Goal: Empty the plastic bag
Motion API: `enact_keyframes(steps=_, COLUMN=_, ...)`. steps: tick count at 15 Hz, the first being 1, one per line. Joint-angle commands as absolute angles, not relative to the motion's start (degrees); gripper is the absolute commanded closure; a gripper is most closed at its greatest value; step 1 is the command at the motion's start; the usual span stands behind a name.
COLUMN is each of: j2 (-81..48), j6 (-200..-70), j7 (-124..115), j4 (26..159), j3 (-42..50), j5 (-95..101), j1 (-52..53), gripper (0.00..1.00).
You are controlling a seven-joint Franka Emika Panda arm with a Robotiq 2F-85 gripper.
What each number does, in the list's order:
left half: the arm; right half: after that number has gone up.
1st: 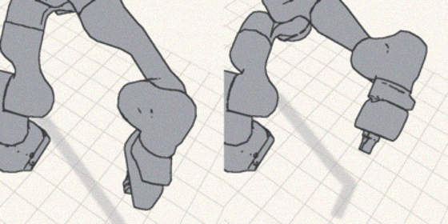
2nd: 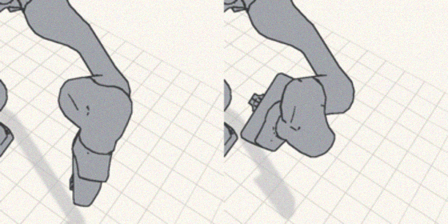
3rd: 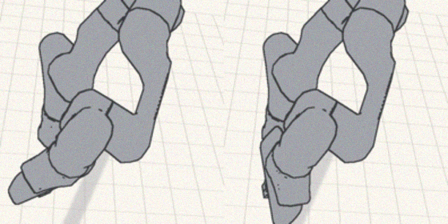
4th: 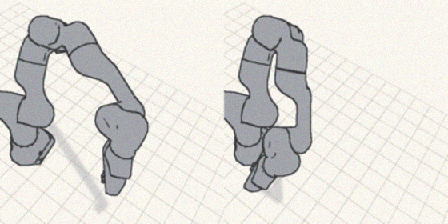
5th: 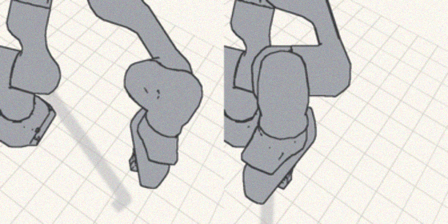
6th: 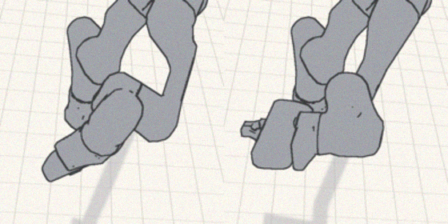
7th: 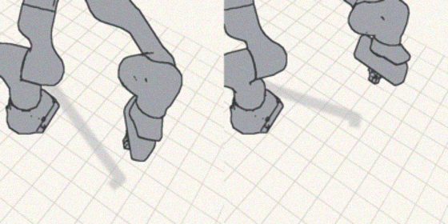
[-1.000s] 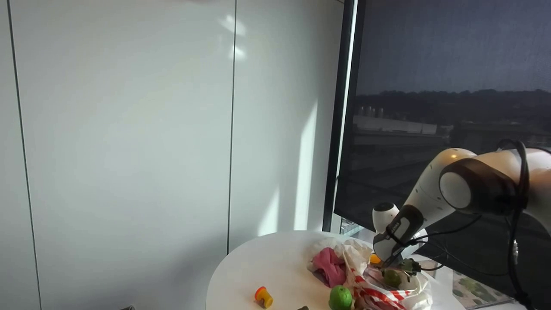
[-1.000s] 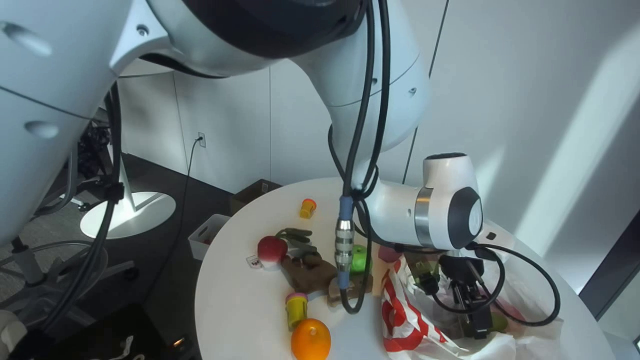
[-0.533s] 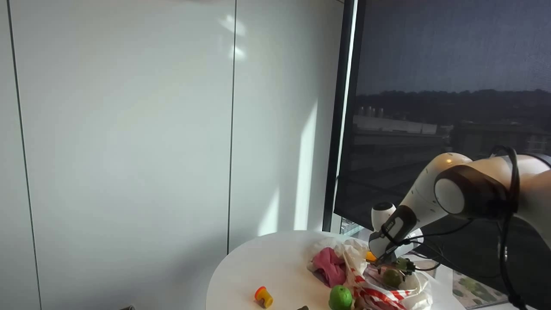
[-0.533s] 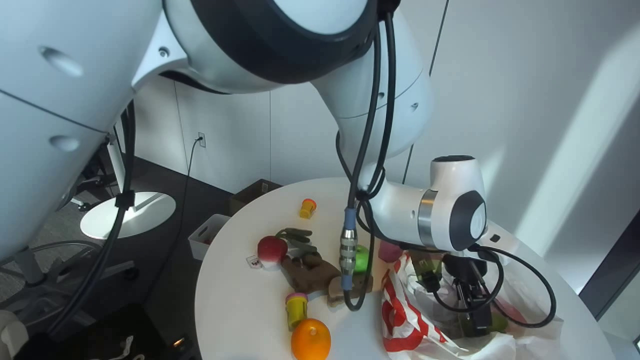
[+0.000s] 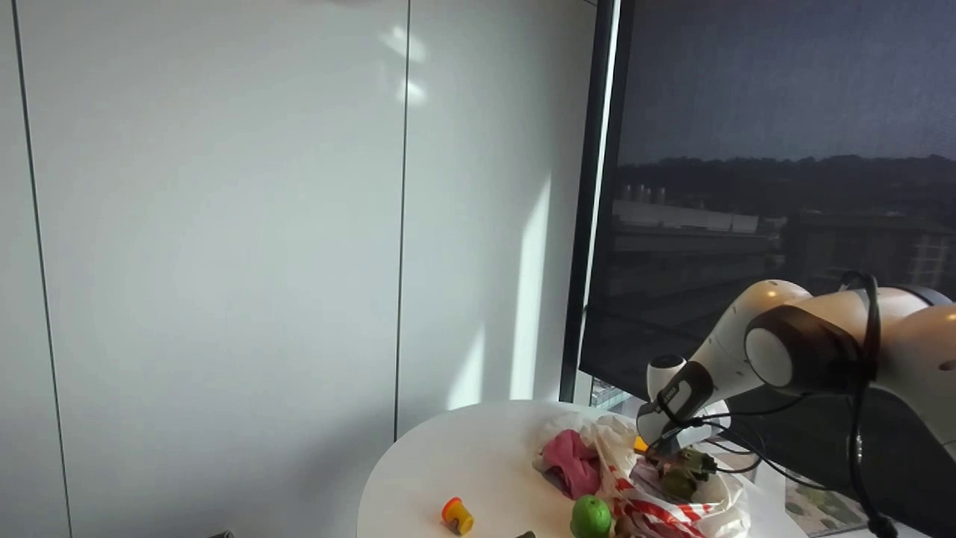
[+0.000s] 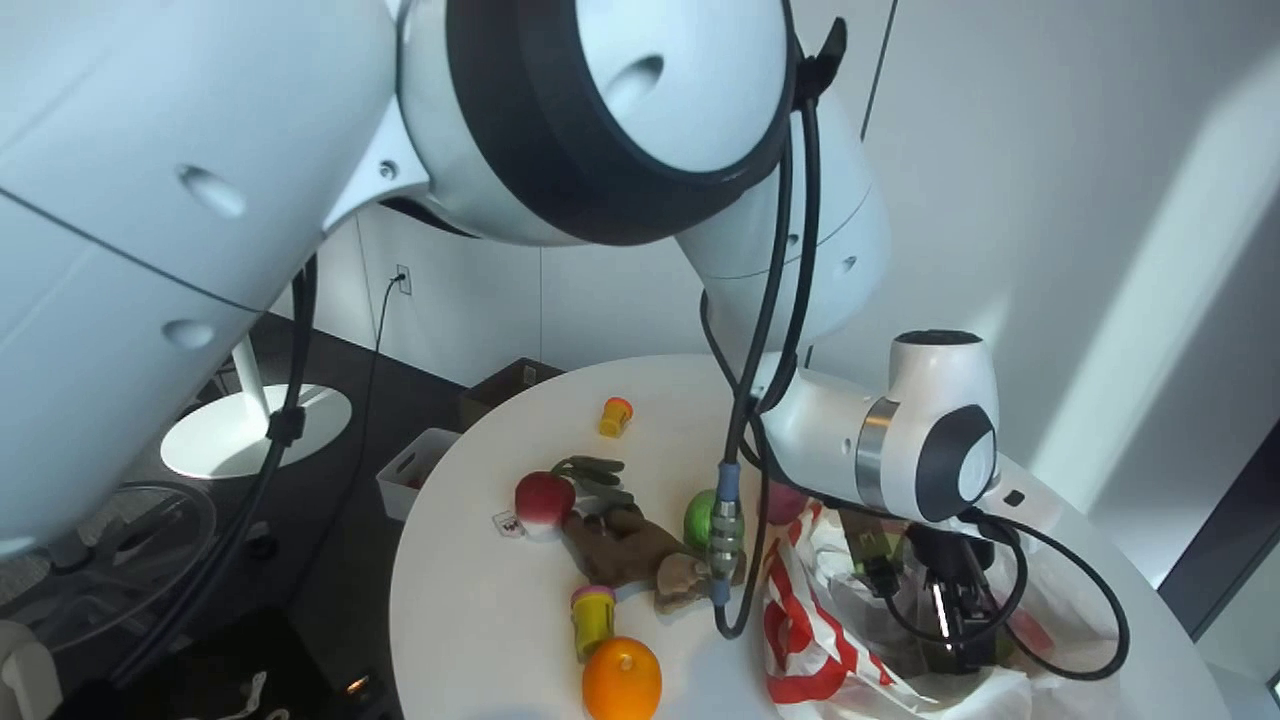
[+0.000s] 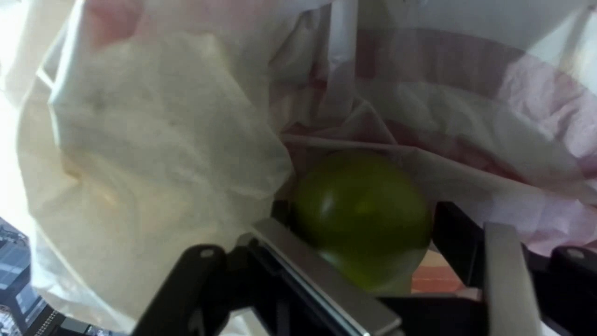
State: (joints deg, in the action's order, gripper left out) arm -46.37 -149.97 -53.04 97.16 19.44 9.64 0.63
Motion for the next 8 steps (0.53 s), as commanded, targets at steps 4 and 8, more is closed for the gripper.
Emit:
enact_keyframes(steps=4, j2=-45.0, j6=-150.3, j7=-51.4, j4=97.9, j3=19.9, j5=8.8, j1=1.7, gripper=0.52)
enact_keyframes(steps=8, j2=-35.7, j6=-156.7, j7=-50.2, j4=108.4, j3=21.7, j5=11.7, j1=5.8, gripper=0.52)
